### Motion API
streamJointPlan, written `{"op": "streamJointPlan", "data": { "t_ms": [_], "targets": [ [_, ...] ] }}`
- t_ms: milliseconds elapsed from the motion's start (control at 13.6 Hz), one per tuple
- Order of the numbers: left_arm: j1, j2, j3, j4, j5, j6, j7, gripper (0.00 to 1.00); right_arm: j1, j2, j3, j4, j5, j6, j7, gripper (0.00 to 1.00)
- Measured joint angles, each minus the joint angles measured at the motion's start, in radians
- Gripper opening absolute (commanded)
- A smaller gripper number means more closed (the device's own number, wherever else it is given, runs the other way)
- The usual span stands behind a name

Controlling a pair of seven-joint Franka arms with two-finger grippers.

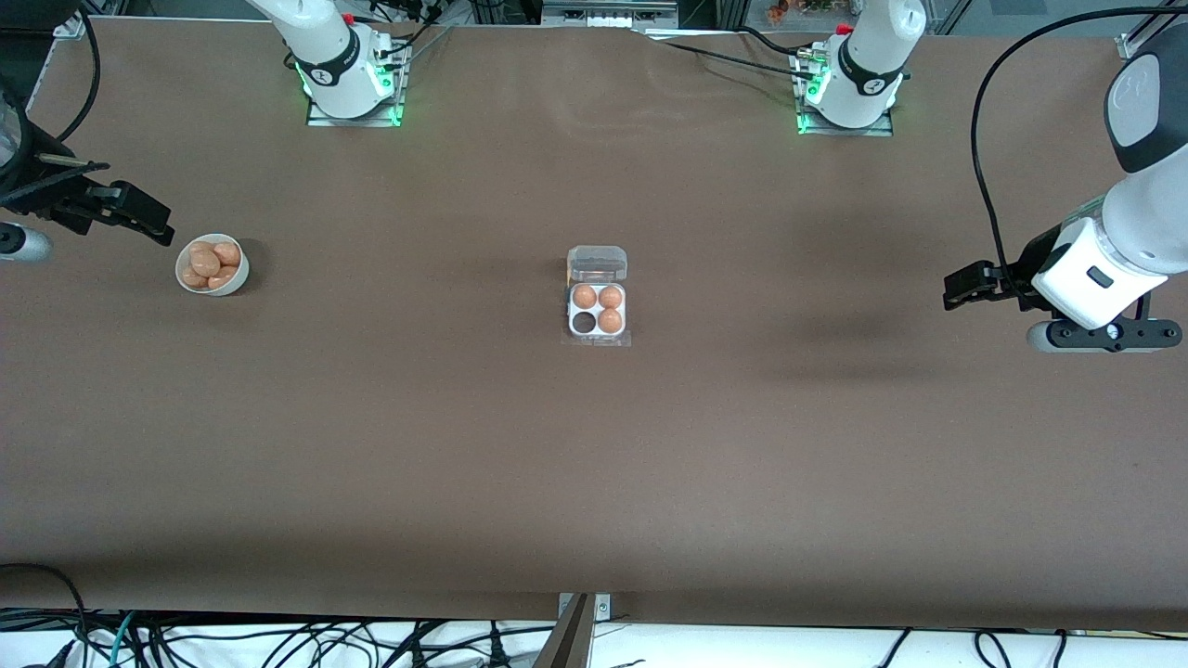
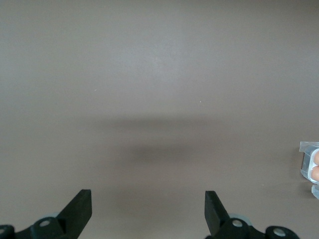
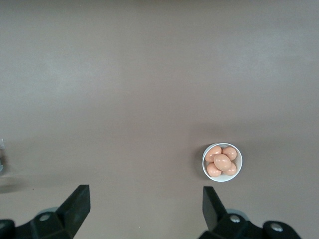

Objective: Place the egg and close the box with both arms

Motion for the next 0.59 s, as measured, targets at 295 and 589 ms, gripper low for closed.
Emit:
{"op": "streamJointPlan", "data": {
  "t_ms": [295,589],
  "targets": [
    [0.000,-0.008,0.000,0.015,0.000,0.001,0.000,1.00,-0.003,0.000,0.000,-0.010,0.000,0.016,0.000,1.00],
    [0.000,-0.010,0.000,0.022,0.000,0.001,0.000,1.00,-0.004,0.000,0.000,-0.015,0.000,0.018,-0.001,1.00]
  ]
}}
